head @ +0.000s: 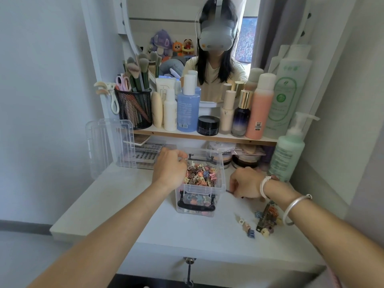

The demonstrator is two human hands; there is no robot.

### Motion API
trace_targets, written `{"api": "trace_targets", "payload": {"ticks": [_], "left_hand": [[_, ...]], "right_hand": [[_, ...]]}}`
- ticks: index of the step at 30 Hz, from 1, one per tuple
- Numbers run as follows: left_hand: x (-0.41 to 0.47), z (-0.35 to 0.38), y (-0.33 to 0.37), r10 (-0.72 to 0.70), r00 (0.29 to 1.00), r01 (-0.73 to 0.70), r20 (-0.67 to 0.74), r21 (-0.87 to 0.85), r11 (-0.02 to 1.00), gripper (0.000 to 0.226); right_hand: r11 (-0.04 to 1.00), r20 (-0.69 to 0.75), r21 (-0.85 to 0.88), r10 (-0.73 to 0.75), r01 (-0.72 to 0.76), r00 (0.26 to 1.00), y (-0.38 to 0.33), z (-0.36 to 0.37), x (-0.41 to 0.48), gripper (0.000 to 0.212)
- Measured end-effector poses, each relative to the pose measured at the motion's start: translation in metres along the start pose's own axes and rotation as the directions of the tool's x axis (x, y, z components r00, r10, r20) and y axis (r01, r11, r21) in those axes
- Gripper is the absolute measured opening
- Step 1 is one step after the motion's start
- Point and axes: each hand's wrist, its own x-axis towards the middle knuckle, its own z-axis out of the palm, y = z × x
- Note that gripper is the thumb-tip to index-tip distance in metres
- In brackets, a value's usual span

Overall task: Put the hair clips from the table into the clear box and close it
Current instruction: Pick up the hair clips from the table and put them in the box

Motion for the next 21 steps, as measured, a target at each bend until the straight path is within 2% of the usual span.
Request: {"api": "trace_targets", "payload": {"ticks": [2, 4, 5, 7, 9, 15, 19, 21], "left_hand": [[0.000, 0.000, 0.000, -0.002, 1.000, 0.002, 0.000, 0.004, 1.000, 0.029], [0.000, 0.001, 0.000, 0.000, 1.000, 0.000, -0.002, 0.006, 1.000, 0.029], [0.000, 0.001, 0.000, 0.000, 1.000, 0.000, -0.004, 0.006, 1.000, 0.029], [0.000, 0.001, 0.000, -0.001, 1.000, 0.001, -0.005, 0.007, 1.000, 0.029], [0.000, 0.002, 0.000, -0.004, 1.000, 0.004, -0.007, 0.003, 1.000, 0.029], [-0.001, 0.001, 0.002, 0.001, 1.000, -0.001, -0.006, 0.007, 1.000, 0.030], [-0.001, 0.001, 0.002, 0.002, 1.000, -0.002, -0.006, 0.009, 1.000, 0.030], [-0.001, 0.001, 0.002, -0.002, 1.000, 0.002, -0.006, 0.012, 1.000, 0.030]], "right_hand": [[0.999, -0.026, 0.017, 0.033, -0.032, 0.999, 0.001, -0.004, 0.000, 0.024], [0.996, -0.187, 0.080, 0.064, -0.049, 0.980, 0.004, -0.016, -0.001, 0.021], [0.986, -0.287, 0.166, 0.078, -0.031, 0.955, 0.005, -0.025, -0.003, 0.019], [0.917, -0.420, 0.393, 0.107, 0.075, 0.901, 0.002, -0.045, -0.008, 0.014], [0.860, -0.485, 0.477, 0.084, 0.182, 0.871, -0.008, -0.057, -0.014, 0.015], [0.930, -0.635, 0.271, -0.023, 0.250, 0.772, -0.035, -0.058, -0.018, 0.015], [0.891, -0.706, 0.309, -0.019, 0.332, 0.708, -0.037, -0.063, -0.019, 0.016], [0.820, -0.676, 0.424, 0.003, 0.385, 0.737, -0.038, -0.061, -0.015, 0.015]]}}
